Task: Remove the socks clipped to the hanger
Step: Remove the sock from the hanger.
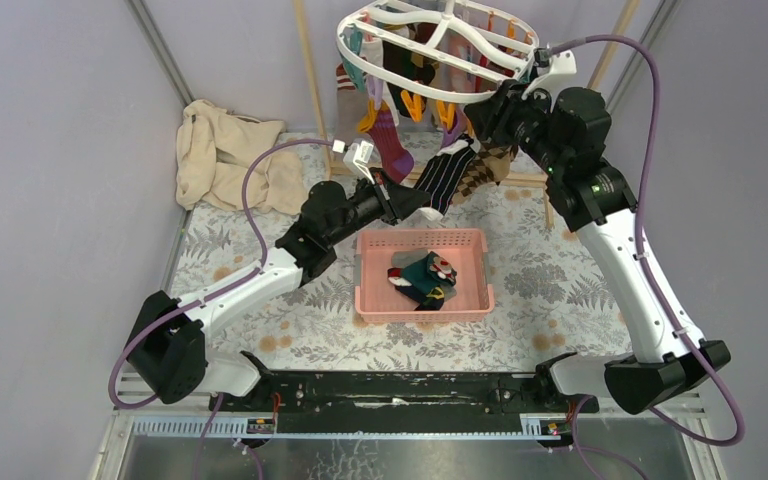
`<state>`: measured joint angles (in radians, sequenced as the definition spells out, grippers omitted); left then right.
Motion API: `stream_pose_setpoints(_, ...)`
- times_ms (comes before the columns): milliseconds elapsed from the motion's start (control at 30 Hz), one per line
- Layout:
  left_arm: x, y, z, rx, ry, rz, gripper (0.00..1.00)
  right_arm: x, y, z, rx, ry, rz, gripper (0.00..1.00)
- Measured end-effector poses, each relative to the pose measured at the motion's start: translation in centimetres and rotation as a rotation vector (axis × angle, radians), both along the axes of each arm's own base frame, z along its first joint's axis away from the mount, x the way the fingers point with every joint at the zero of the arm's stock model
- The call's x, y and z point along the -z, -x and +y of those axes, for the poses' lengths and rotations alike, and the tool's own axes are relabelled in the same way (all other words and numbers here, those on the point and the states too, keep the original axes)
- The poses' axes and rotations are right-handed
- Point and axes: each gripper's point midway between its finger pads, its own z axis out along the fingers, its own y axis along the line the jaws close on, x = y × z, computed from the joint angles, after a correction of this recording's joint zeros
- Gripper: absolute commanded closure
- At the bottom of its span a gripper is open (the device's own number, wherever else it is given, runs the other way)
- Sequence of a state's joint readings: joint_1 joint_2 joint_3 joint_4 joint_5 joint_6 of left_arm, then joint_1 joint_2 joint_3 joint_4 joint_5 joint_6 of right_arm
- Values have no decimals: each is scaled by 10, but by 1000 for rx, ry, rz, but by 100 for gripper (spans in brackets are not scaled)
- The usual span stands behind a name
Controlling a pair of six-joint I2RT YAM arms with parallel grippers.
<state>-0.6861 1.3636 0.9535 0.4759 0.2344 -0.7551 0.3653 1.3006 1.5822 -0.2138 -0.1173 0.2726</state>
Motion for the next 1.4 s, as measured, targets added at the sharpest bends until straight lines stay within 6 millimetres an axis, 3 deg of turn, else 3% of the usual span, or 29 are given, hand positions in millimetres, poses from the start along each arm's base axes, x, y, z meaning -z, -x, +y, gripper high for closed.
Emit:
stream_pose_setpoints(233,7,-4,3,-27,-32,3,100,14,-5,3,8,18,44,43)
stream_pose_setpoints(667,8,-7,5,-43,-37,-2,100,18,-5,6,28,29,56,45)
stream_pose_setpoints(767,8,-7,5,-46,-37,-3,100,16,-3,5,34,29,50,35)
stream_pose_setpoints(933,7,-9,6,-55,-37,-5,100,10,2,1,39,27,35,29)
stream_pose_setpoints(1100,8,-10,7,-64,-42,-12,100,6,17,-5,43,22,23,32)
stream_pose_setpoints(1400,13,-13,9,-82,-57,-18,100,-4,33,-15,58,15,7,47)
